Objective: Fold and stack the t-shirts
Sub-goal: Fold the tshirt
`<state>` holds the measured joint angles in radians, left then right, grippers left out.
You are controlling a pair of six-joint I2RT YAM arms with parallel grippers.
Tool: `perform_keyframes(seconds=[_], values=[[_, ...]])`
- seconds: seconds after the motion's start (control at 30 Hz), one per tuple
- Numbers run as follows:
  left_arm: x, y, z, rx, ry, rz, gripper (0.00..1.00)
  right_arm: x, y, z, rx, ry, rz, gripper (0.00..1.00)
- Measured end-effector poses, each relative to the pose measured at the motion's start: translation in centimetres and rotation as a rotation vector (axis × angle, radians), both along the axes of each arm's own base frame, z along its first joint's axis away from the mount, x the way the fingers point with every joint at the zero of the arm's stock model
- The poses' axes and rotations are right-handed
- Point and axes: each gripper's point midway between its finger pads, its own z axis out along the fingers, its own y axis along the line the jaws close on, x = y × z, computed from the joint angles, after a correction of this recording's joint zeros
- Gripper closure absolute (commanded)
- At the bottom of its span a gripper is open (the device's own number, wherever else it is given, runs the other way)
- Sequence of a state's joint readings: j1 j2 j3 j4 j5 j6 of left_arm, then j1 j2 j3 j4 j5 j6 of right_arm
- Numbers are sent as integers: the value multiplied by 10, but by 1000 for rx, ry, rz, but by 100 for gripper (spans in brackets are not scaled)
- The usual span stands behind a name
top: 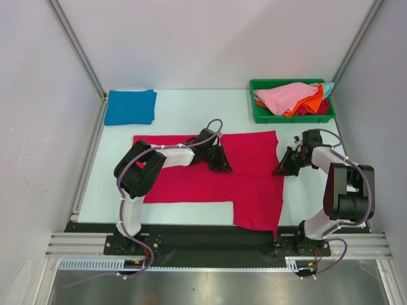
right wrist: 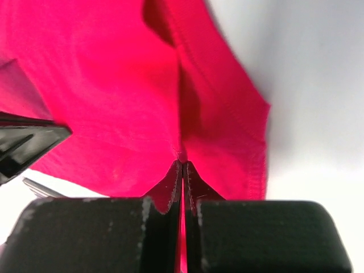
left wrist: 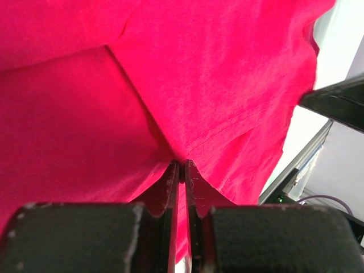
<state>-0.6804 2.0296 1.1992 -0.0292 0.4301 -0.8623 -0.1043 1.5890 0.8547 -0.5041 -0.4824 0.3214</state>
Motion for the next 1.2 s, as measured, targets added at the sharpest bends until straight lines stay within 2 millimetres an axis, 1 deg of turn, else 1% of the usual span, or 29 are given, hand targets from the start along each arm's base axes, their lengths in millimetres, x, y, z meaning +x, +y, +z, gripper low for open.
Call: perform_keyframes(seconds=[0.17,0.5,0.77,0.8,0.83,0.9,0.93,1.0,1.03,1.07,1.1,1.13,1.17,1.2], values=[[-1,5,-3,17,15,3,91,-2,2,8,9,-12,-11,100],[-1,11,-6,33,26,5,91,-16,3,1,14,39,-15,100],[-1,13,-6,36,28,0,89,-25,5,-2,21,62,-27,100],[-1,13,-6,35,30,-1,89,-27,6,-2,23,65,-32,98],[-2,13,-6,35,32,-3,86,-28,6,-2,24,68,-34,93],[-3,13,-6,36,36,-4,84,-29,6,-3,25,73,-38,85],[-3,14,-7,37,38,-6,79,-29,6,-3,24,74,-39,84],[-4,14,-6,37,38,-13,73,-30,5,-4,17,78,-38,77],[-3,14,-5,39,38,-15,66,-32,3,-5,7,86,-38,74],[-4,15,-4,41,36,-19,63,-34,1,-5,-6,96,-40,71],[-4,16,-2,44,31,-25,60,-35,-1,-5,-20,103,-39,64],[-5,18,1,49,27,-28,56,-36,-4,-5,-37,108,-39,60],[-6,21,4,55,25,-31,55,-35,-6,-3,-55,106,-39,57],[-6,25,8,59,19,-34,55,-33,-9,0,-69,94,-40,52]])
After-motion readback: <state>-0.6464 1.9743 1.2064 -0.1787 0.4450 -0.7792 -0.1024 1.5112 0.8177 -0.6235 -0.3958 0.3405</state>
